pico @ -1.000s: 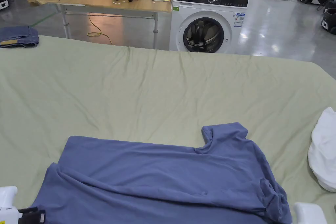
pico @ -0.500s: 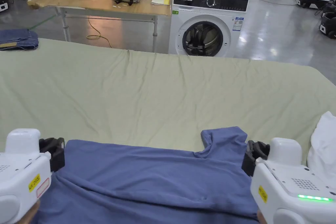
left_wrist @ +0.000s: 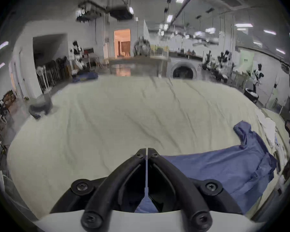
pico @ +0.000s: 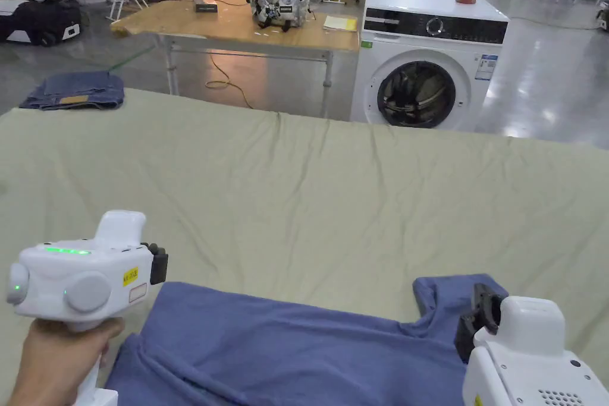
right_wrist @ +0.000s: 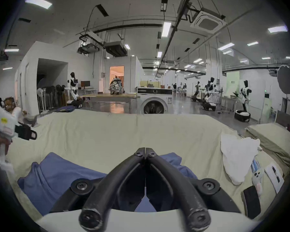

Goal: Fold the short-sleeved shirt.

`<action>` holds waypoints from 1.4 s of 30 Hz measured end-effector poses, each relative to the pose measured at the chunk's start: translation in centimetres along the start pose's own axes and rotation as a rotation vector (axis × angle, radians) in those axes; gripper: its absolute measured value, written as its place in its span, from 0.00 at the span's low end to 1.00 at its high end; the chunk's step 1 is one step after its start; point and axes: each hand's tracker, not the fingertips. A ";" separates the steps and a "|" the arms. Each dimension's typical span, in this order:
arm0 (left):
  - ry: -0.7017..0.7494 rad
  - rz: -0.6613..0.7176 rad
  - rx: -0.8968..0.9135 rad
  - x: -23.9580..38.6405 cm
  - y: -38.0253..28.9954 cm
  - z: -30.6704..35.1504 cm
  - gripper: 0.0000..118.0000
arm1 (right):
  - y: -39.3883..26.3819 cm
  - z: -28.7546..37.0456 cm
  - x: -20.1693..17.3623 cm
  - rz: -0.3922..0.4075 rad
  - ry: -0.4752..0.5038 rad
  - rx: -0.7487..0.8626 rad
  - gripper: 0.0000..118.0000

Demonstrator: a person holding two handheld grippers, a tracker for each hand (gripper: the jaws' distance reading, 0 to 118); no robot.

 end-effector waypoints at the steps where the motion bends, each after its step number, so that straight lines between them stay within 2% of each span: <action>1: -0.023 0.013 -0.065 -0.4 0.6 -1.2 0.00 | -0.2 -0.3 0.1 0.003 -0.001 -0.009 0.00; 3: -0.045 0.032 -0.165 -1.7 1.8 -4.2 0.00 | -0.4 -0.9 0.4 0.007 0.000 -0.034 0.00; 4: -0.055 0.037 -0.220 -2.3 2.3 -5.6 0.08 | -0.6 -1.2 0.5 0.010 -0.005 -0.049 0.00; 5: -0.027 0.046 -0.251 -1.9 2.7 -6.1 0.24 | -0.7 -1.4 0.7 0.013 -0.011 -0.059 0.00; 8: -0.049 0.089 -0.367 -2.7 3.3 -9.1 0.52 | -1.3 -2.2 1.2 0.024 -0.025 -0.094 0.00; 9: -0.036 0.102 -0.391 -2.3 3.2 -9.5 0.53 | -1.5 -2.4 1.4 0.028 -0.029 -0.103 0.00; 12: 0.010 0.106 -0.462 -2.0 2.6 -11.6 0.53 | -2.1 -3.1 2.0 0.032 -0.042 -0.133 0.00; 14: 0.029 0.051 -0.508 -1.2 1.9 -12.3 0.53 | -2.5 -3.4 2.5 0.024 -0.049 -0.154 0.00; 17: 0.080 -0.039 -0.454 -0.4 1.6 -13.2 0.51 | -3.0 -3.7 3.1 0.016 -0.065 -0.178 0.00; 18: 0.076 -0.074 -0.439 0.2 1.4 -13.0 0.44 | -3.2 -3.7 3.3 0.010 -0.068 -0.184 0.00; 21: 0.042 -0.086 -0.424 1.3 1.1 -12.4 0.07 | -3.5 -3.8 3.6 -0.003 -0.073 -0.198 0.00; 22: 0.012 -0.076 -0.416 1.4 1.1 -12.3 0.00 | -3.6 -3.8 3.8 -0.005 -0.073 -0.201 0.00; 24: 0.035 -0.068 -0.365 1.4 0.9 -11.7 0.00 | -3.5 -3.8 4.1 -0.009 -0.078 -0.207 0.00; 26: 0.006 0.014 -0.314 0.6 0.9 -10.7 0.00 | -3.2 -3.7 4.5 -0.013 -0.087 -0.202 0.00; 31: -0.030 0.027 -0.227 0.3 1.0 -7.3 0.00 | -1.6 -4.5 6.6 -0.018 -0.101 -0.206 0.00; 33: -0.035 0.028 -0.198 0.0 1.1 -6.1 0.00 | -0.5 -6.2 8.2 -0.018 -0.090 -0.276 0.00; 36: -0.053 0.031 -0.162 -0.5 1.0 -4.3 0.00 | 1.0 -10.2 11.4 -0.100 -0.034 -0.407 0.00; 37: -0.059 0.026 -0.150 0.0 0.7 -3.4 0.00 | 1.2 -11.7 12.2 -0.106 -0.035 -0.461 0.03; 42: -0.059 0.034 -0.146 -0.1 0.0 -1.7 0.00 | 0.2 -18.8 15.2 -0.105 0.042 -0.708 0.43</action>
